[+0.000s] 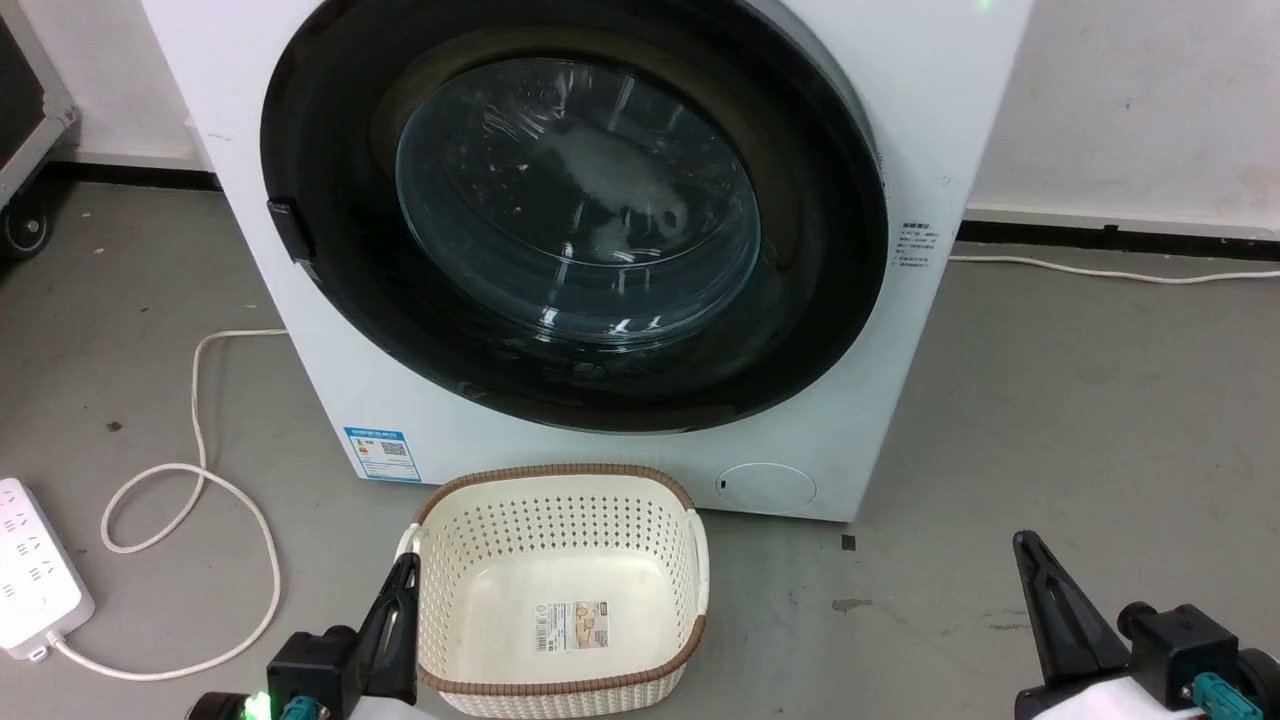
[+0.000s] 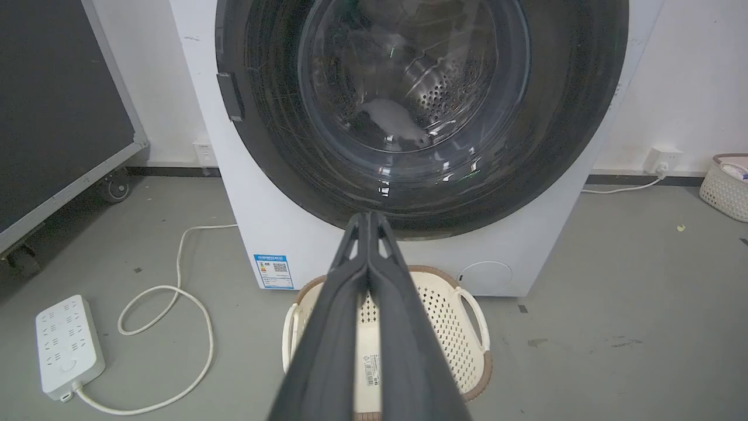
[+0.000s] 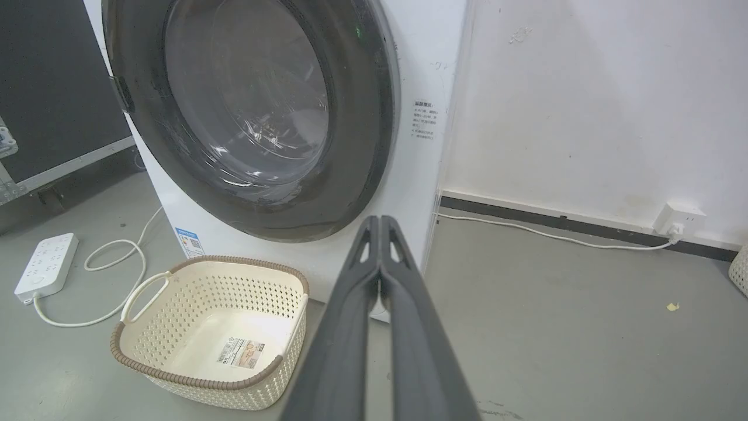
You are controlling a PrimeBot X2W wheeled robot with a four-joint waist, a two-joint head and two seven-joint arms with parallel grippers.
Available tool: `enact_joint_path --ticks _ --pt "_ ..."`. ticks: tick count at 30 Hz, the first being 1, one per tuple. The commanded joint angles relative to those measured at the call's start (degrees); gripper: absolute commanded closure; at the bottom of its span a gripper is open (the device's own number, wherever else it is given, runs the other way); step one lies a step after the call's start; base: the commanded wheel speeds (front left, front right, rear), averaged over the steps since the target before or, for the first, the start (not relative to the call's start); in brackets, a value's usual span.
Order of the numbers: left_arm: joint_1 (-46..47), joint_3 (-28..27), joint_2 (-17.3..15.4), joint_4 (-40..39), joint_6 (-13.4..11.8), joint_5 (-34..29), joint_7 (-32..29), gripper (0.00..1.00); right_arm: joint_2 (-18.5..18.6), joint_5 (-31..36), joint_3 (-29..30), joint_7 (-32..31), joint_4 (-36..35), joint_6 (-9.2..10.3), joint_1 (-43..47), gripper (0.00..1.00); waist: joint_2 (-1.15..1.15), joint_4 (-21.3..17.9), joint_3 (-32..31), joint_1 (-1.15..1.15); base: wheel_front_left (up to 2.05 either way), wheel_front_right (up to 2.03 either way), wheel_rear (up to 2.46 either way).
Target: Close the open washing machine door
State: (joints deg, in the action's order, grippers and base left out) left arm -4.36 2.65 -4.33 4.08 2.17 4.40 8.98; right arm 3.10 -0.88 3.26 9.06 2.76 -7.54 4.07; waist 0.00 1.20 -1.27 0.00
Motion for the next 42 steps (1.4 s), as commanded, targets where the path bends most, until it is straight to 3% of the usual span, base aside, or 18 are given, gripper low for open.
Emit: enact_joint_path --ticks 1,42 --pt "0.98 -0.25 0.17 -0.43 -0.31 -0.53 -0.45 1.00 -0.09 0.36 -0.19 -0.51 -0.53 0.02 -1.16 1.00 0.00 -0.02 0.03 0.00 0.00 0.00 0.00" --pt "3.02 -1.70 0.95 -2.63 -1.43 -2.87 -5.60 1.00 -0.17 0.68 -2.04 -5.67 -1.88 0.04 -2.92 1.00 0.00 -0.73 0.78 0.00 0.00 0.00 0.00"
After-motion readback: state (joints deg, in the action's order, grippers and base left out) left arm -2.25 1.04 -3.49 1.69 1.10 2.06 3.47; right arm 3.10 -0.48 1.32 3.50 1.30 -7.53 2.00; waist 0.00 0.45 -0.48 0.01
